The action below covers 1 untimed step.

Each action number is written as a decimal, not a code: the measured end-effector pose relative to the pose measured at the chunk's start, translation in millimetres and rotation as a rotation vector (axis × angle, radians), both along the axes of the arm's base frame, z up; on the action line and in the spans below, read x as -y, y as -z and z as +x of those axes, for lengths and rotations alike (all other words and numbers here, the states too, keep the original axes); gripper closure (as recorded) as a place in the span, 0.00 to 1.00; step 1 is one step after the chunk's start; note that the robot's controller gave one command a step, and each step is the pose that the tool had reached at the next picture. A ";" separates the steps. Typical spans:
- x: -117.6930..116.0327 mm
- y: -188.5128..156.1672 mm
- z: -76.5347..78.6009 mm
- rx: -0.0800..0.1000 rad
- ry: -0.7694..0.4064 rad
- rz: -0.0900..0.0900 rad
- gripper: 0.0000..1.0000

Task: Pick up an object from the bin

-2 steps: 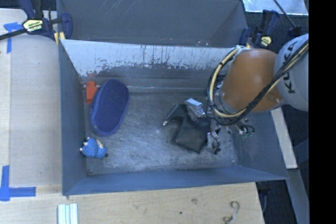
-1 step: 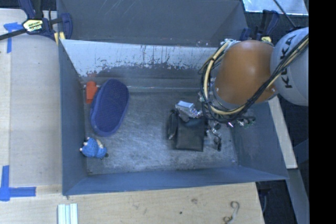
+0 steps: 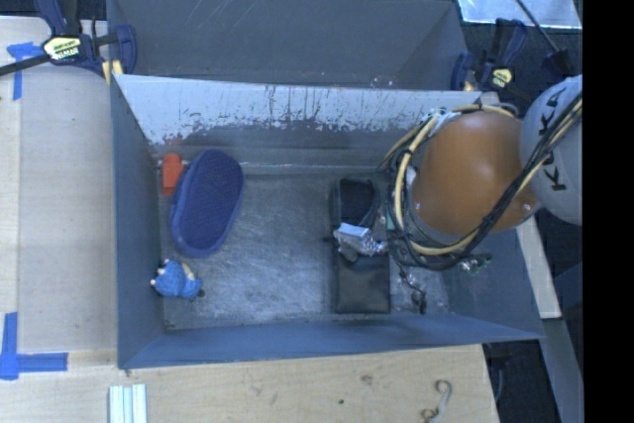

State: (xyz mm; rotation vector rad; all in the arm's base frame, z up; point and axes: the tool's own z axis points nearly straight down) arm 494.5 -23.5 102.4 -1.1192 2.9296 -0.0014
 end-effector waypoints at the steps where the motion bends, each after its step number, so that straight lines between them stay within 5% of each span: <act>1: 20.1 24.5 -2.8 -0.006 0.123 0.008 0.00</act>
Offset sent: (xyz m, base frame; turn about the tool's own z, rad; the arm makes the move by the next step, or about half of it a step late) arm -0.0044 -0.0270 -0.0324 0.1367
